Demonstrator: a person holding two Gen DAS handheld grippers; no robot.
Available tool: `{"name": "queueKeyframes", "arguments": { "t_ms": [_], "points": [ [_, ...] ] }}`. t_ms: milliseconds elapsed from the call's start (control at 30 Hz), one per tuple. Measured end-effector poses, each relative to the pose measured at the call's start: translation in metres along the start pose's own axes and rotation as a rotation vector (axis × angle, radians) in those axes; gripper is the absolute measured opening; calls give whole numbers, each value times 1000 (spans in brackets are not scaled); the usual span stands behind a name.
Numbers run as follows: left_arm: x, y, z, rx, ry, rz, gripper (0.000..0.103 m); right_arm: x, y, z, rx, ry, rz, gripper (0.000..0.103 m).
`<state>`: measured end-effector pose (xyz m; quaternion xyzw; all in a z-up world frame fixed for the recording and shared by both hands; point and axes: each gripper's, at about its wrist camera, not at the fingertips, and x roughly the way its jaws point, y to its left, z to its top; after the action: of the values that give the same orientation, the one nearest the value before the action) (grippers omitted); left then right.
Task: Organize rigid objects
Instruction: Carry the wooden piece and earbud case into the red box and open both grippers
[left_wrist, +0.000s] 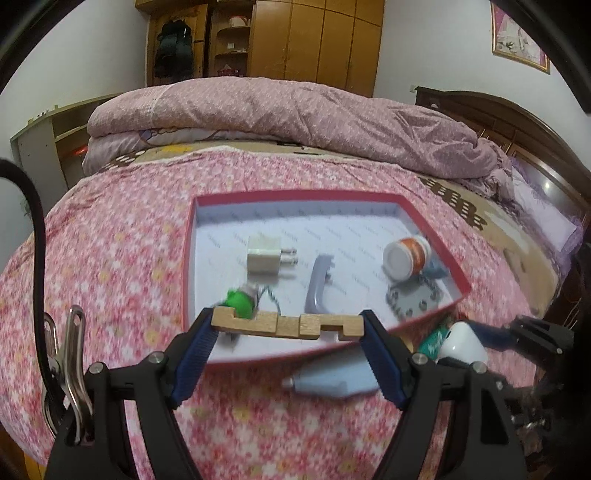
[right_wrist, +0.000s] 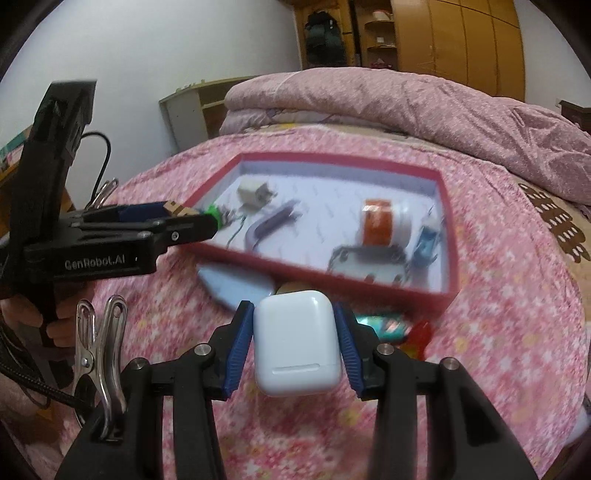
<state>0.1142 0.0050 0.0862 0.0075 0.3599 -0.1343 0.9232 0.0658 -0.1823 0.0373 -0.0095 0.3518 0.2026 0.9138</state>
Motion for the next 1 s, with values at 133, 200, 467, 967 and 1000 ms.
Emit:
{"name": "queueKeyframes", "arguments": {
  "t_ms": [133,200,467,967,1000],
  "points": [
    [11,-2,18,8,-8,5,80,0,-11,22,12,-30,-15,45],
    [18,-3,26,1,-5,1,80,2,-16,34,14,-46,-32,45],
    [49,-4,55,-10,-12,2,80,20,-45,69,82,-64,-68,45],
    [118,14,75,-47,91,-9,80,75,-71,96,131,-19,-129,44],
    [119,15,74,-55,100,-14,81,78,-71,96,137,-16,-129,44]
  ]
}}
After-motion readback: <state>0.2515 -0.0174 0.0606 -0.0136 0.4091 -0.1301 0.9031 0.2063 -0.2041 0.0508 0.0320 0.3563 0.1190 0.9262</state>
